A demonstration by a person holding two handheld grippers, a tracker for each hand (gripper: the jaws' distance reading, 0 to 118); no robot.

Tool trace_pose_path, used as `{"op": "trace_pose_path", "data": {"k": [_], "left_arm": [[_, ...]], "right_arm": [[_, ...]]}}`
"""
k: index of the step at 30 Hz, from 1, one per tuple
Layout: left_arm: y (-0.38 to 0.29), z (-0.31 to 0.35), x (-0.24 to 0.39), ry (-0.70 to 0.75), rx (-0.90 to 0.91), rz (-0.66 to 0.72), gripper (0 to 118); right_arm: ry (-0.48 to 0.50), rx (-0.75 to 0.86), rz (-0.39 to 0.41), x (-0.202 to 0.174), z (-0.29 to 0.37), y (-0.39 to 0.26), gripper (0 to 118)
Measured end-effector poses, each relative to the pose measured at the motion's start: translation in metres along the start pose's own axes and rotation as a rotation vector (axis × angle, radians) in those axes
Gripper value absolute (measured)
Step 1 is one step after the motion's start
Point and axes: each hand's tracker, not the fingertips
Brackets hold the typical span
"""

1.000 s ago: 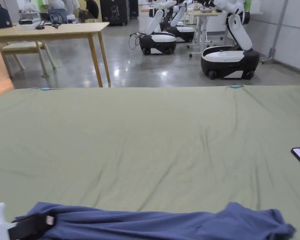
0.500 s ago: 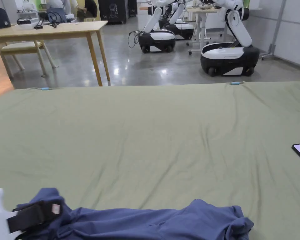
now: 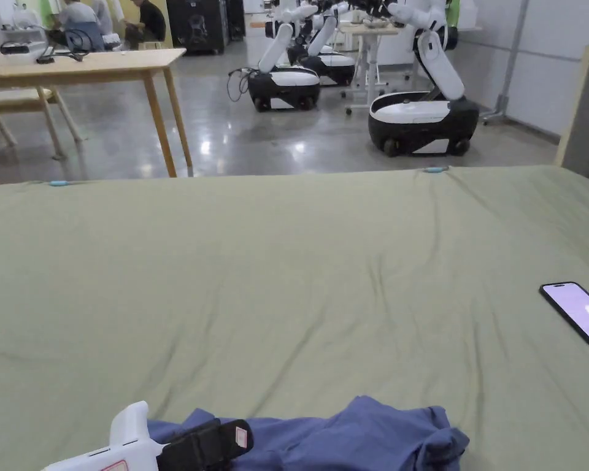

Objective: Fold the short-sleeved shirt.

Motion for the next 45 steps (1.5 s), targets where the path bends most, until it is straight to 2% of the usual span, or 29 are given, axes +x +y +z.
{"op": "trace_pose_path", "data": {"k": [3, 5, 9, 13, 14, 15, 16, 19, 23, 26, 30, 35, 37, 45], "left_arm": [[0.011, 0.001, 0.011, 0.125, -0.064, -0.075, 101], [0.017, 0.017, 0.021, 0.097, -0.023, -0.064, 101], [0.028, 0.092, 0.031, -0.018, 0.178, -0.059, 101], [0.019, 0.141, 0.008, 0.002, 0.235, -0.061, 94], [0.015, 0.147, -0.002, 0.014, 0.237, -0.069, 70], [0.011, 0.149, -0.010, 0.087, 0.232, -0.057, 0], [0.002, 0.149, -0.006, 0.149, 0.252, -0.030, 0], [0.001, 0.154, -0.014, 0.137, 0.192, -0.007, 0], [0.006, 0.112, -0.006, 0.078, 0.143, -0.054, 0], [0.009, 0.061, -0.006, 0.046, 0.063, -0.094, 0], [0.015, 0.003, -0.017, 0.080, -0.022, -0.100, 0], [0.008, -0.038, -0.002, 0.009, -0.078, -0.103, 0], [-0.003, -0.047, -0.003, 0.055, -0.097, -0.096, 0], [0.006, -0.033, 0.008, 0.047, -0.100, -0.114, 0]], "right_arm": [[0.002, -0.003, 0.003, -0.001, -0.002, 0.000, 1], [0.010, -0.002, 0.004, -0.004, -0.002, 0.001, 1], [0.022, -0.003, 0.018, -0.010, -0.006, 0.004, 1], [0.048, 0.002, 0.036, -0.014, -0.014, 0.006, 1], [0.053, 0.006, 0.047, -0.016, -0.016, 0.007, 1], [0.055, 0.009, 0.053, -0.019, -0.017, 0.008, 1], [0.060, 0.009, 0.054, -0.020, -0.018, 0.010, 1], [0.098, 0.016, 0.059, -0.023, -0.019, 0.013, 1], [0.137, 0.031, 0.054, -0.028, -0.017, 0.017, 1], [0.137, 0.040, 0.072, -0.033, -0.014, 0.020, 1], [0.143, 0.050, 0.069, -0.033, -0.010, 0.022, 1], [0.121, 0.055, 0.062, -0.029, -0.005, 0.021, 1], [0.108, 0.051, 0.057, -0.027, -0.005, 0.020, 1], [0.091, 0.039, 0.062, -0.025, -0.008, 0.018, 1]]}}
